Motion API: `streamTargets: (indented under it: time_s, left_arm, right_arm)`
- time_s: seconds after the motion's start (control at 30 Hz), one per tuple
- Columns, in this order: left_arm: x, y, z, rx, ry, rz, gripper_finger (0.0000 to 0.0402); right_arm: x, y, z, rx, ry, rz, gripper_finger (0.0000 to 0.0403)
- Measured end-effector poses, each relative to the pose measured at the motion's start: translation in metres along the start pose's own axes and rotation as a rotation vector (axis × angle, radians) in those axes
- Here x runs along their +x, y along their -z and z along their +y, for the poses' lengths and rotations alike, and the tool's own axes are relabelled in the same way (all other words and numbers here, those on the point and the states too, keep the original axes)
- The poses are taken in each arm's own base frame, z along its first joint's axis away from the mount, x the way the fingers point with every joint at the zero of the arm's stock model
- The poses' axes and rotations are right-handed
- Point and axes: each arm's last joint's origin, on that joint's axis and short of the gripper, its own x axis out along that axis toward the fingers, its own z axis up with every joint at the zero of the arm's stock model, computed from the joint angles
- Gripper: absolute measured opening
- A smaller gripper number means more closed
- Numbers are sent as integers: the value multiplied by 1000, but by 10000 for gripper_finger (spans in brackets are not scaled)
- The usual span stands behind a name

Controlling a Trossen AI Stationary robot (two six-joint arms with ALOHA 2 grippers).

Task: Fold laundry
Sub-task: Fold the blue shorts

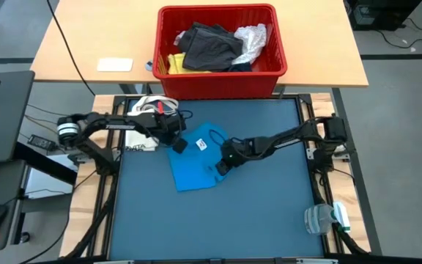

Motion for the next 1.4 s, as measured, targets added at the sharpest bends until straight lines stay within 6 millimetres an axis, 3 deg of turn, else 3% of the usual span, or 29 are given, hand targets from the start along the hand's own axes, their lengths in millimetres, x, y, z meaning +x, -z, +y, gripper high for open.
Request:
streamTargets:
  time_s: [0.1,0.3,0.47,0.6,0.77,0.97,1.1,1.23,1.4]
  left_arm:
    - [-18,14,-6,-30,21,7,43]
    - [-34,48,-41,-39,83,8,43]
    - [-19,59,-72,-67,73,-131,43]
    - [1,56,-84,-82,71,-163,43]
    - [9,58,-82,-93,26,-135,43]
    - [10,48,-72,-68,-18,-146,43]
    - [13,41,-63,-61,-36,-114,44]
    - [13,40,-56,-32,-16,-13,61]
    - [-1,46,-50,140,-13,31,102]
  right_arm:
    - [-7,20,2,-92,86,102,118]
    - [-52,46,-8,-251,344,160,117]
    - [-75,37,9,-236,177,19,118]
    - [-82,34,43,-202,-111,-137,118]
    - [-58,46,80,-142,-336,-286,112]
    - [3,57,82,-92,-189,-328,99]
    - [36,58,81,-81,-168,-230,88]
    - [35,68,89,-99,-202,-70,80]
    - [-5,100,86,-195,-37,84,77]
